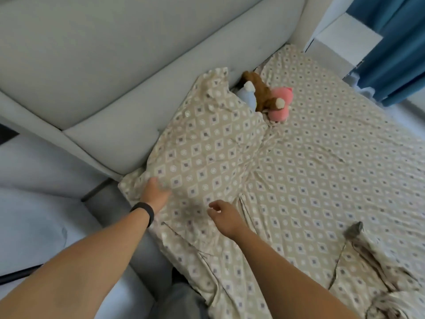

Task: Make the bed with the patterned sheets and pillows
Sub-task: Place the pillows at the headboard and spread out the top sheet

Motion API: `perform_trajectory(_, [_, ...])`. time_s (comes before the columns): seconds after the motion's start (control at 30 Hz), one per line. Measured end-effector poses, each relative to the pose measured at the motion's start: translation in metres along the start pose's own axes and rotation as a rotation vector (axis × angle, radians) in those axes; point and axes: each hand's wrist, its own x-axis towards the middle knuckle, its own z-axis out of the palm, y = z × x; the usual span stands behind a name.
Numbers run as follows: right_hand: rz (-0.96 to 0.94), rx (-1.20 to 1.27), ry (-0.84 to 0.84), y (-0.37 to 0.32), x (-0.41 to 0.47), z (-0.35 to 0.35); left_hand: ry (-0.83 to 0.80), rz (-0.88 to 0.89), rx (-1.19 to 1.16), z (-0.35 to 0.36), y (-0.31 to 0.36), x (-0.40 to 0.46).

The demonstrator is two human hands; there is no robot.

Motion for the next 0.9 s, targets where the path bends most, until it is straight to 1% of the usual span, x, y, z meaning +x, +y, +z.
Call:
perform_trajectory(0.07, [0.076,0.183,0.101,-0.013,0.04,0.002,0.087,0.06,-0.027,-0.015,0.009,0.037])
perform_trajectory(0.1, [0.126,0.278,0.158,-0.015,0.068,0.007,0.09,0.059,-0.015,-0.02,0.008,0.062])
perform_trajectory(0.13, [0.183,0.36,0.226,-0.015,0.09,0.009,0.056,0.066,0.006,-0.023,0.008,0.083])
perform_trajectory(0.17, [0.242,0.442,0.304,-0.008,0.119,0.013,-0.011,0.055,0.012,-0.018,0.0,0.113])
perform_trajectory(0.2, [0.294,0.508,0.36,-0.004,0.131,0.011,-0.058,0.055,0.002,-0.018,-0.004,0.124])
perform_trajectory(0.27, [0.399,0.573,0.415,0.014,0.167,0.015,-0.152,0.025,-0.05,-0.006,-0.024,0.16])
perform_trajectory(0.4, [0.526,0.62,0.337,0.052,0.213,0.028,-0.214,-0.002,-0.171,0.017,-0.049,0.196])
perform_trajectory(0.47, [0.545,0.733,0.287,0.063,0.226,0.035,-0.252,0.015,-0.199,0.019,-0.056,0.211])
perform_trajectory(0.57, [0.489,0.91,0.123,0.071,0.238,0.044,-0.406,-0.011,-0.233,0.023,-0.061,0.225])
perform_trajectory(0.63, [0.475,0.965,0.06,0.072,0.232,0.04,-0.473,-0.034,-0.274,0.018,-0.057,0.218])
perform_trajectory(0.73, [0.463,0.963,0.046,0.064,0.209,0.01,-0.505,-0.072,-0.33,0.013,-0.037,0.198])
perform_trajectory(0.8, [0.479,0.908,0.11,0.06,0.186,-0.018,-0.551,-0.09,-0.359,0.014,-0.019,0.168])
perform_trajectory(0.9, [0.452,0.876,0.215,0.059,0.146,-0.058,-0.573,-0.101,-0.359,0.026,0.002,0.116])
